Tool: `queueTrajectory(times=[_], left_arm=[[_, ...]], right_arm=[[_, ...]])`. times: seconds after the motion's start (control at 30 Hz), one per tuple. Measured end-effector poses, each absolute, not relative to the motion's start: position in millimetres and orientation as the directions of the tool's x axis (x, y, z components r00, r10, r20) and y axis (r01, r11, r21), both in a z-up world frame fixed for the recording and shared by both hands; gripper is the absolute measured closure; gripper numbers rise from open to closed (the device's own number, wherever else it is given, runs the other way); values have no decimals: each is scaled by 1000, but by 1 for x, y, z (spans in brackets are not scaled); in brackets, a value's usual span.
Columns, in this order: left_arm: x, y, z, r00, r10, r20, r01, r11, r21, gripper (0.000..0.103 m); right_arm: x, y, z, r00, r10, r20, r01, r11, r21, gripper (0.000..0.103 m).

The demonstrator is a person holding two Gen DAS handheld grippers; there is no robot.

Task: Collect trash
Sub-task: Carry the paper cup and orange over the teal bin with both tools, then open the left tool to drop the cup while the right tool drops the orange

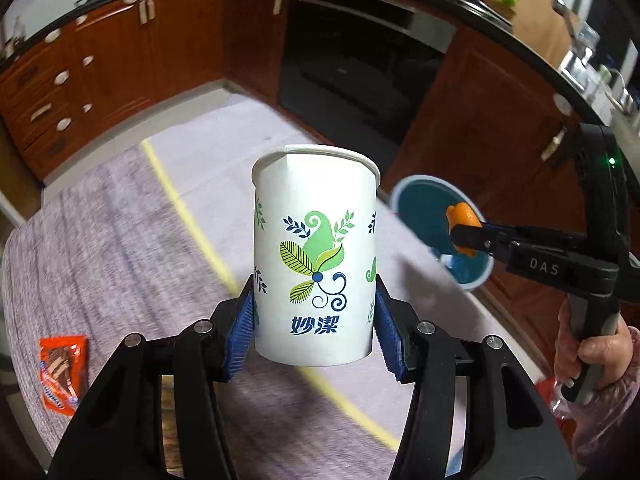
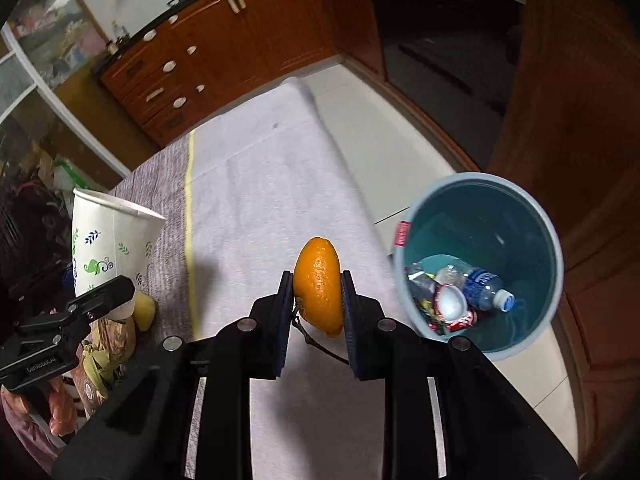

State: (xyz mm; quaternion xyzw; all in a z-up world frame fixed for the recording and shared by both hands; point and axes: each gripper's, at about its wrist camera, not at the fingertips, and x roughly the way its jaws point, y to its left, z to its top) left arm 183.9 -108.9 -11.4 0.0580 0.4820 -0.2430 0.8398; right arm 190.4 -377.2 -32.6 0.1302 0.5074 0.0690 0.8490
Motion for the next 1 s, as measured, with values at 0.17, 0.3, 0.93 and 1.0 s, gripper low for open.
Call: queueTrajectory(times=[0.17, 0.3, 0.93, 1.0], left_arm=[[182, -154, -14, 390, -358, -848, 516, 848, -121, 48], [178, -192, -19, 368, -359, -858, 557, 824, -106, 48], [197, -344, -89, 210, -351, -912, 679, 724, -122, 47], [201, -349, -96, 200, -346, -917, 679, 724, -125, 46]], right_arm=[[175, -427, -35, 505, 231, -832, 85, 946, 314, 81], [164, -465, -40, 526, 214, -823, 140, 933, 332, 81], [151, -556, -82, 495, 172, -852, 285, 894, 346, 81], [152, -561, -86, 489, 171, -855, 291, 893, 344, 81]])
